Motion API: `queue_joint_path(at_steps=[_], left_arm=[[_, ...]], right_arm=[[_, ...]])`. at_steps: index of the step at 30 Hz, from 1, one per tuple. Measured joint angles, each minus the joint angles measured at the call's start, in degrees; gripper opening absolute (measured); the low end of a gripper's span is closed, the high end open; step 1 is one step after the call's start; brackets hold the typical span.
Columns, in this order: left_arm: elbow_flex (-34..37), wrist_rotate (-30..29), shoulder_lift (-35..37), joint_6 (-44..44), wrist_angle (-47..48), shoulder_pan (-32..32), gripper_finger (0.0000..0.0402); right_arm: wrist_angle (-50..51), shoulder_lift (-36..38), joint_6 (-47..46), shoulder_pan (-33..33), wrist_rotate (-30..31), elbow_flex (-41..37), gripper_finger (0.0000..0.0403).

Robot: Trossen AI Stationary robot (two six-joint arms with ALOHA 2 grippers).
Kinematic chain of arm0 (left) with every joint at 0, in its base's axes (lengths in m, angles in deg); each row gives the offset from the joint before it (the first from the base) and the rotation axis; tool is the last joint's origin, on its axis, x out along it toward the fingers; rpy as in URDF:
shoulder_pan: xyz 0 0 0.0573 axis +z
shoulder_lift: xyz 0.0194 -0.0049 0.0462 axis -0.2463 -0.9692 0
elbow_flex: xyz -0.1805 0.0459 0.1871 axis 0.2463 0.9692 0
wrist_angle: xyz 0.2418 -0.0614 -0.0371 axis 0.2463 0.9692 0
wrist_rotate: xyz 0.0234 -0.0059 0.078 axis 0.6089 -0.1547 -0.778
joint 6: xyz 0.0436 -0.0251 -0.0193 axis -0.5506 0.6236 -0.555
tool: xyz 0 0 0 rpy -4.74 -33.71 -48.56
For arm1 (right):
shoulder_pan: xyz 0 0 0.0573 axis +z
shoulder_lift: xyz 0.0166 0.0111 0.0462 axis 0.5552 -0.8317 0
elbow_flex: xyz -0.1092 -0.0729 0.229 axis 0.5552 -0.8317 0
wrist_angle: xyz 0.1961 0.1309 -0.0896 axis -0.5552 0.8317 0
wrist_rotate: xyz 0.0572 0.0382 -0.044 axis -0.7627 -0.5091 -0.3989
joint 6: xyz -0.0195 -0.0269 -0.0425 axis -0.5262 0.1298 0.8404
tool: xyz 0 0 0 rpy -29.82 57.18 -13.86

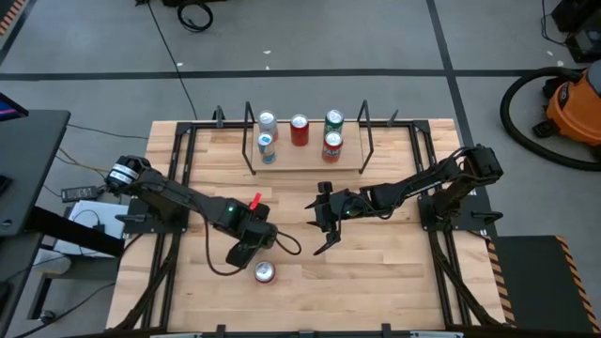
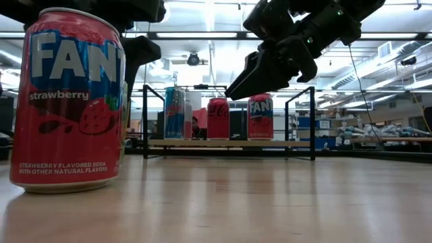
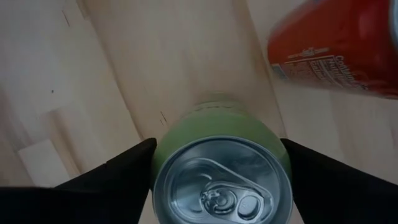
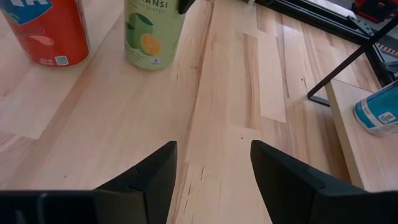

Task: Place canned beverage on shelf
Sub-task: Put the light green soda can on the shelf

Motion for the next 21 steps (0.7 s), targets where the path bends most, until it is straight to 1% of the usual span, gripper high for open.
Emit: queue_joint_path(at_steps=[3,5,10,17,21], left_arm=[[-0.04,0.23,0.03,-1.59,-0.02,0.38,0.0309],[-0.04,0.32,0.05,-2.51,-0.03,0.61,0.0304],[-0.04,0.17,0.06,-3.33,-0.02,0.78,0.0312],[-0.04,-0.35,0.07,-5.78,0.04,1.33,0.0313],[-0.88,-2.01,-0.01,-8.15,1.71,2.39,0.0313]], right_arm=[[0.0,0.0,-0.02,0.02,0.0,0.0,0.0215],[0.0,0.0,-0.01,0.01,0.0,0.0,0.0215],[0.0,0.0,-0.02,0.01,0.0,0.0,0.0215],[0.3,0.0,0.07,0.01,0.08,0.0,0.0215],[2.22,0.0,0.2,0.02,2.9,0.0,0.0215]])
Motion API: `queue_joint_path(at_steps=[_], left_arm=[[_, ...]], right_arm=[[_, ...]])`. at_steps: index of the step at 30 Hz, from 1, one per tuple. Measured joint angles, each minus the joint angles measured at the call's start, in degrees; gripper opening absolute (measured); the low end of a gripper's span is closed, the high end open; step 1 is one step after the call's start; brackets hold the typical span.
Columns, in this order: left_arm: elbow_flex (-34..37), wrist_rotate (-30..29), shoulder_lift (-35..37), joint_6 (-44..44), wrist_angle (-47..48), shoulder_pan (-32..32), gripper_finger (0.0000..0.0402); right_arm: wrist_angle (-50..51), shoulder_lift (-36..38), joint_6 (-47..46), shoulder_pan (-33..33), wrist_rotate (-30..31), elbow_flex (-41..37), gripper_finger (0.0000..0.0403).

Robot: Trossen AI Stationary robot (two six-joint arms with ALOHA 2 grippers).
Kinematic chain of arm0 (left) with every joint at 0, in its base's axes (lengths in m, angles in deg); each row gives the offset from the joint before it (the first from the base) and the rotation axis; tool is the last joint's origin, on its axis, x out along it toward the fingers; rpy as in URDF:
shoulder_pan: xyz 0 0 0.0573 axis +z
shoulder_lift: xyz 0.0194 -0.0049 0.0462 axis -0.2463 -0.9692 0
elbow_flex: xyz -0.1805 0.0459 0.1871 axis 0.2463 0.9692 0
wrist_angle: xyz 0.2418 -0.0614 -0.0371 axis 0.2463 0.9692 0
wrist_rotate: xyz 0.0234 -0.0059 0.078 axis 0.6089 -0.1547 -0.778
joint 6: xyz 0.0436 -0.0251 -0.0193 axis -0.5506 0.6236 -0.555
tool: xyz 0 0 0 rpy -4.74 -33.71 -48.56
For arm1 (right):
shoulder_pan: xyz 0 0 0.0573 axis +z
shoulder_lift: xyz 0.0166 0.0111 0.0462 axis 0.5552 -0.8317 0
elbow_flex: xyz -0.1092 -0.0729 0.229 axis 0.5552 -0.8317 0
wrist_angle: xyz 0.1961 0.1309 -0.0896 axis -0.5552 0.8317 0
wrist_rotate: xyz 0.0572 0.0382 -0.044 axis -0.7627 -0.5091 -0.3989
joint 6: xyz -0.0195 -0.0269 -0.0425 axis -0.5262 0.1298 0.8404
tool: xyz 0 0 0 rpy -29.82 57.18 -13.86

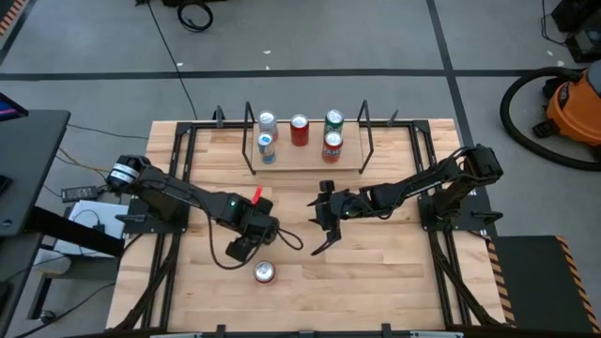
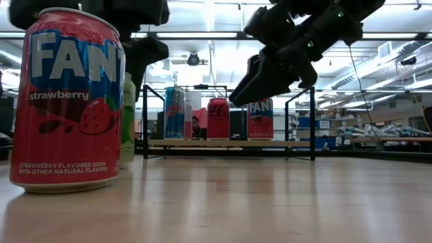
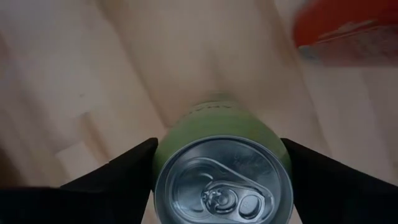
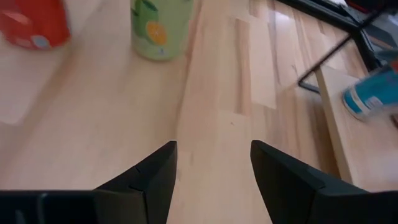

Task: Place canned beverage on shelf
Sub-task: Put the light green soda can on the shelf

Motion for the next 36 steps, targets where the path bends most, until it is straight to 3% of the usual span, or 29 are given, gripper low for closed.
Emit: queue_joint_path(at_steps=[14,30,36], left_arm=[[-5.14,-2.45,-0.01,-12.99,-0.02,9.77,0.0313],[-5.28,-2.41,-0.01,-28.16,-6.23,20.33,0.0313],[-5.3,-2.38,-0.01,-32.37,-9.77,22.94,0.0314]], right_arm=[[9.43,0.02,-3.54,0.0,1.7,0.02,0.0215],[16.92,0.1,-12.51,0.74,2.06,0.02,0.0215],[19.69,0.11,-15.29,2.07,4.74,0.02,0.0215]])
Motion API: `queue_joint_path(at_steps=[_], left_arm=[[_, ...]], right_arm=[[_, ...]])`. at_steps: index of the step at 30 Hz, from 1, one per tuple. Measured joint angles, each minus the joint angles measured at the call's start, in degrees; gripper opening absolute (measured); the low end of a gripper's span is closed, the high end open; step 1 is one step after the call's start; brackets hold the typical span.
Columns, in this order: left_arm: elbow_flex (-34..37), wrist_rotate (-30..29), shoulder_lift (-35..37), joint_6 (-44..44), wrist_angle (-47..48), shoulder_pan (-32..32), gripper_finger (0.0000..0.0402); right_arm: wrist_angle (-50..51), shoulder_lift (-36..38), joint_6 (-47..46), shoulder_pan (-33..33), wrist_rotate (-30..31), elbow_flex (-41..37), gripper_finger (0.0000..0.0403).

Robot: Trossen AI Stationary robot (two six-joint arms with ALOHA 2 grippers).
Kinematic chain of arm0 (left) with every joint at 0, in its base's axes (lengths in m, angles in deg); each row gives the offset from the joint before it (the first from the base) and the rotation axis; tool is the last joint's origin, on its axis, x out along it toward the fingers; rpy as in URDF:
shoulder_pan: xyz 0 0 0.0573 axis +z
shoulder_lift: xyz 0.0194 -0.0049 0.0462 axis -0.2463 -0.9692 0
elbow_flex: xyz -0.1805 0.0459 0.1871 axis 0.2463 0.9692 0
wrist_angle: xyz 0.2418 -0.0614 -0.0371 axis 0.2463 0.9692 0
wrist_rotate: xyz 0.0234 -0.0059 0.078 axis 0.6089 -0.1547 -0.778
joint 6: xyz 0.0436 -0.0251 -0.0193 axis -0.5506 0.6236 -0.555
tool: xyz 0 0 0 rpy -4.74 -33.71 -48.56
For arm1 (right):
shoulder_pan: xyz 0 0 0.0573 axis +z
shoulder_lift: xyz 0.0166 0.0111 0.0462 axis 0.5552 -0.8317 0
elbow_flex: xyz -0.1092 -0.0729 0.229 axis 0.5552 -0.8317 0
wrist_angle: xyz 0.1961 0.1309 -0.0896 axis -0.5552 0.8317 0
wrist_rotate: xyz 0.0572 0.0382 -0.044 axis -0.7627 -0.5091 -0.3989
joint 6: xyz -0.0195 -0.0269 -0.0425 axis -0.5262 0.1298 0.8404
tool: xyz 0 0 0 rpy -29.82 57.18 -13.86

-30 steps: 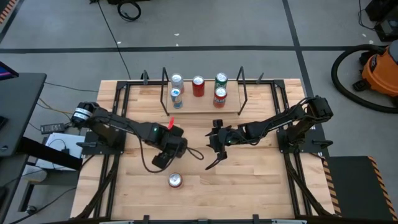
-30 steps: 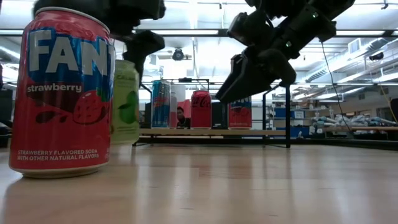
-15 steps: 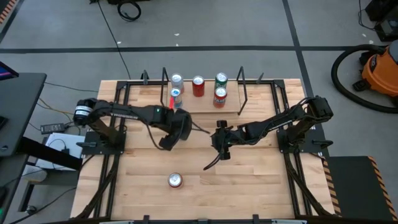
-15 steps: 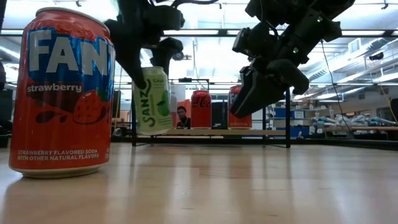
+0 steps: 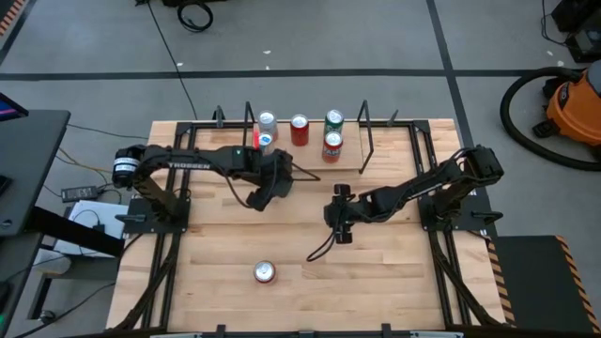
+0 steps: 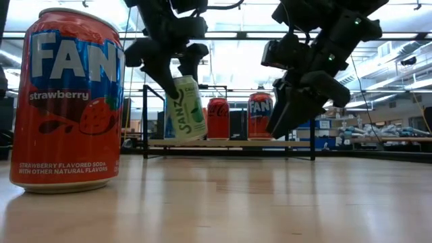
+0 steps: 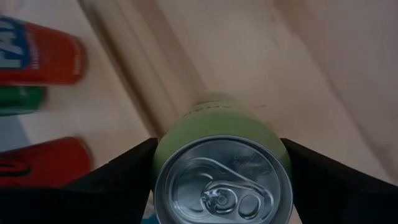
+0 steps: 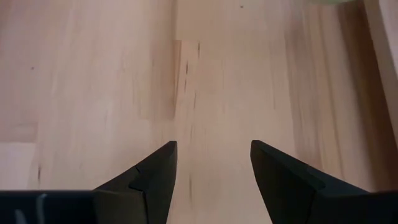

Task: Place canned beverage on shelf
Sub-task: Put the light green soda can on the shelf

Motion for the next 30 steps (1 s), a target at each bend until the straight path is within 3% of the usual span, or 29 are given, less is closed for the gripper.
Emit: queue_joint_path(at_steps=[6,15,30], left_arm=[[-0.28,-0.32,0.0,-4.8,-2.65,1.2,0.0314],[-7.82,-0.95,0.02,-8.31,-3.71,2.63,0.0314],[-8.72,4.36,-1.4,-17.16,-7.92,10.95,0.0314]], right_arm=[[1.4,0.0,-1.82,1.47,0.19,0.0,0.0215],[1.34,0.0,-2.94,3.17,2.14,0.0,0.0215],[1.38,0.0,-3.86,4.58,4.92,0.0,0.0215]])
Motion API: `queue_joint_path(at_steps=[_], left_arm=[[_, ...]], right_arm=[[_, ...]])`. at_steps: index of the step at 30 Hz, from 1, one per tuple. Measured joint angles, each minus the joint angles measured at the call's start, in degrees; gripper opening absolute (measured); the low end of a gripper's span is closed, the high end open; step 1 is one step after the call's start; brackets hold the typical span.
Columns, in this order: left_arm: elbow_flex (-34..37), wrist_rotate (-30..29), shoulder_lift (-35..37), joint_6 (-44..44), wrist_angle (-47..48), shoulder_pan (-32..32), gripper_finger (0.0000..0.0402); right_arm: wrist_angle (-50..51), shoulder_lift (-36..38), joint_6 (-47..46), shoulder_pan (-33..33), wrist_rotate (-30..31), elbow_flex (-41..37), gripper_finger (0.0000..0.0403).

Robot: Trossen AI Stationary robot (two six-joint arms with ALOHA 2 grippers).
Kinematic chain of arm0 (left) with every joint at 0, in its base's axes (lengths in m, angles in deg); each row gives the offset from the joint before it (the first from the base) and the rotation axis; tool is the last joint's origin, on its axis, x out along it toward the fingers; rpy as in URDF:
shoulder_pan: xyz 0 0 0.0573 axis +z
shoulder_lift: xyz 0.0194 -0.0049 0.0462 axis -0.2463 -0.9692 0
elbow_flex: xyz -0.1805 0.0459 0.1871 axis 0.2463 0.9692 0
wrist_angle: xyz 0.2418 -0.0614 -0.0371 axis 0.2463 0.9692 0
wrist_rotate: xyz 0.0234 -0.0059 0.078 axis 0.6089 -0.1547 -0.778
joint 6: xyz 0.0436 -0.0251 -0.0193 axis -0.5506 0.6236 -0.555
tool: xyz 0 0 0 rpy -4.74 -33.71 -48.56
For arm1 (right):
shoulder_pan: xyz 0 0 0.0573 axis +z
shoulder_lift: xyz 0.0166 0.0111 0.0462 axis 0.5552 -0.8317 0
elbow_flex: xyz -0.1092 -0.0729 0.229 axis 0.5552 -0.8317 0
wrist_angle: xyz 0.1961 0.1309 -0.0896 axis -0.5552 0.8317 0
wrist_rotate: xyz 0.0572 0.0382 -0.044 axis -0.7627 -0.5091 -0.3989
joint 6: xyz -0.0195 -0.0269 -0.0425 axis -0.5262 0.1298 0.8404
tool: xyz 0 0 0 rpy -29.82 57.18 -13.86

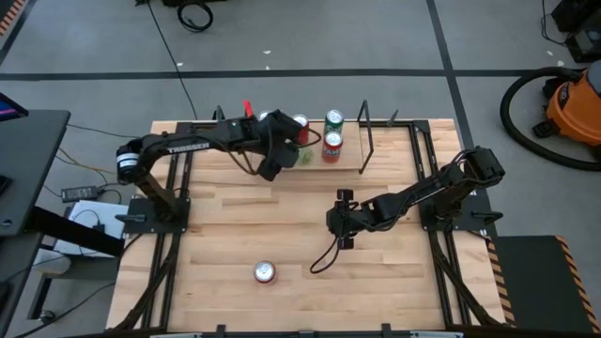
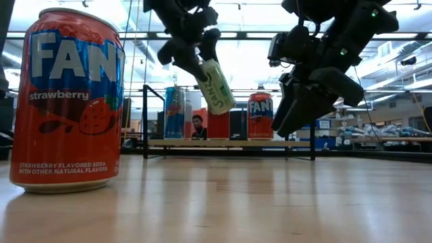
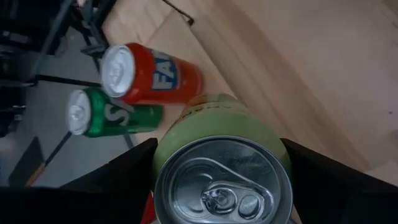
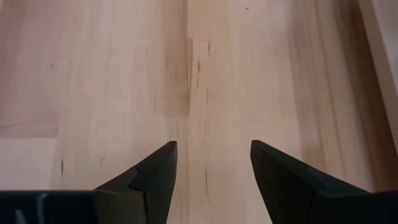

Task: Place canned beverage on shelf
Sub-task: Put the light green soda can on the shelf

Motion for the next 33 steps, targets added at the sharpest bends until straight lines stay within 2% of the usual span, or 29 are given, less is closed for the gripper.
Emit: queue_joint_path(at_steps=[10,33], left_arm=[[-2.6,0.2,-6.3,-1.8,0.64,0.73,0.0314],[-4.31,1.22,-8.11,-0.17,5.67,5.05,0.0314]], right_arm=[[-0.6,0.0,-0.01,0.0,-0.09,0.0,0.0215],[-2.51,0.0,1.52,-0.02,-0.27,0.0,0.0215]])
